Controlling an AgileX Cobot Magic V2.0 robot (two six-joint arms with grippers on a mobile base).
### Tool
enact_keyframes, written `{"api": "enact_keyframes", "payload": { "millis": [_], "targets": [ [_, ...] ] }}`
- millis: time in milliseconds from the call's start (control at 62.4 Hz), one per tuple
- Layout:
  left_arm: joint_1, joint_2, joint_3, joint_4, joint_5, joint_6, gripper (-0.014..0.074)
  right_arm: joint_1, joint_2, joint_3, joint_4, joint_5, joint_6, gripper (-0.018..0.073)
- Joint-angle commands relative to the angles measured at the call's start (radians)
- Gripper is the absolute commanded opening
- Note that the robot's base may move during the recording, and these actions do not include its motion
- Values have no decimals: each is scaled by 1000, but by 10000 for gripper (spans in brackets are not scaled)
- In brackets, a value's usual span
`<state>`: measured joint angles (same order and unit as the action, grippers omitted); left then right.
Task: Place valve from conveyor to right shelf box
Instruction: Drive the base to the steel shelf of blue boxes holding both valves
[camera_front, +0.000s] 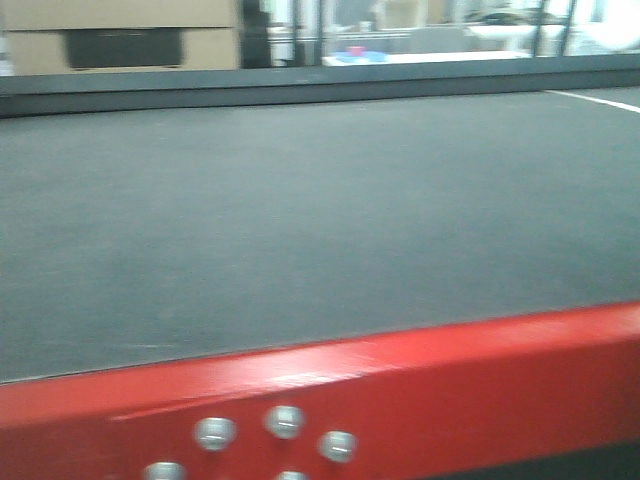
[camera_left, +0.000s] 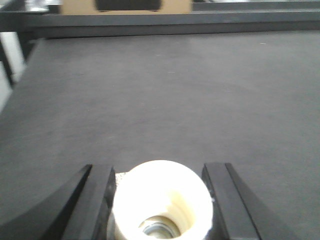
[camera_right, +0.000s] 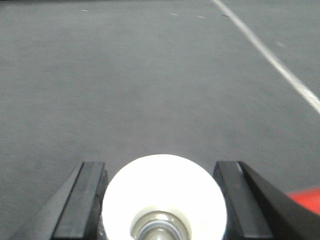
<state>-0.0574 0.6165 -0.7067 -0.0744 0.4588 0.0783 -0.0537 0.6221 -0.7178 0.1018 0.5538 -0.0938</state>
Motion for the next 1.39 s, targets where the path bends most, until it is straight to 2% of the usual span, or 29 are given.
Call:
{"api": "enact_keyframes", "payload": {
  "millis": [0,1377],
  "targets": [
    [5,-7,-5,-4,-58,0,-111,-2,-9,-11,-9,-76,-2,-162],
    [5,-7,-5,-4,-58,0,-111,-2,-9,-11,-9,-76,-2,-162]
  ]
}}
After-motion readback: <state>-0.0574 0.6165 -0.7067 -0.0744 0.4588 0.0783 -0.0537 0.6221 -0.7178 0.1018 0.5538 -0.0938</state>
